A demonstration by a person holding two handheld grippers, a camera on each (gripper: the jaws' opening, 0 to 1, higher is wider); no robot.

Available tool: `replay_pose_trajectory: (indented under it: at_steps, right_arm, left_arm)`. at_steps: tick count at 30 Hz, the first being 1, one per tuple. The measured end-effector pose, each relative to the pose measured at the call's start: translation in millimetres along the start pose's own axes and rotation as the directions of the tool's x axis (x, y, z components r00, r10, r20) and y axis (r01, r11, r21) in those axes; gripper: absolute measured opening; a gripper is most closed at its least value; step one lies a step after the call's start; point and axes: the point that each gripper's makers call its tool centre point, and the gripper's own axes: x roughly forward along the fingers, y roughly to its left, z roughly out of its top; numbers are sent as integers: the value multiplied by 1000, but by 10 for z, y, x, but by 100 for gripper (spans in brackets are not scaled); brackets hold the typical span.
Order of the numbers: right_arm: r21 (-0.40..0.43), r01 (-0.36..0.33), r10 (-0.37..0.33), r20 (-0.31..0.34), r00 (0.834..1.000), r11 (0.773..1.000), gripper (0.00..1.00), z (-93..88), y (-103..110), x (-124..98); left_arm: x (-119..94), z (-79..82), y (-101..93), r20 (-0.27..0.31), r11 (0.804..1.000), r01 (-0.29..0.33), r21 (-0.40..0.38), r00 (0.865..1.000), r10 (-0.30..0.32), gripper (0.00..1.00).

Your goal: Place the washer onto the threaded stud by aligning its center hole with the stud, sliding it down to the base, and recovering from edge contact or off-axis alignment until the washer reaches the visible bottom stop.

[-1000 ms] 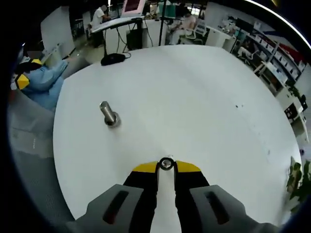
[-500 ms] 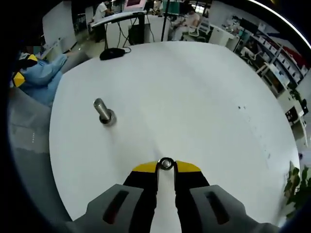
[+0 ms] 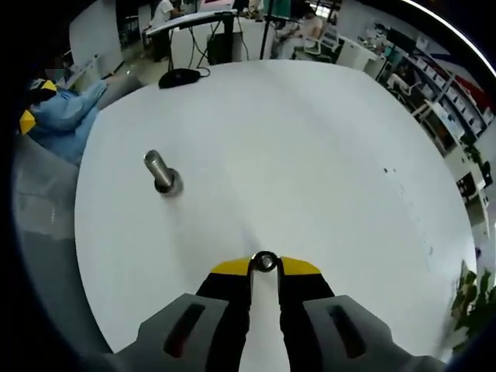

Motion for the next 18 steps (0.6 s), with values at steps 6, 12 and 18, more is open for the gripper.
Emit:
replay_pose_trajectory:
  at_steps: [6, 12, 18]
  right_arm:
    - [-11, -5, 5, -3, 1000, 1000, 15, -44, 4, 17]
    - [-43, -4, 3, -11, 1000, 999, 16, -77, 23, 19]
    - [-25, -2, 2, 2, 1000, 1000, 16, -69, 10, -14]
  left_arm:
    - [5, 1, 5, 1, 1000, 0, -1, 1000, 0, 28]
    - [2, 1, 11, 1, 1000, -4, -2, 1000, 4, 28]
    - [3, -3, 8, -1, 1000, -2, 2, 1000, 2, 28]
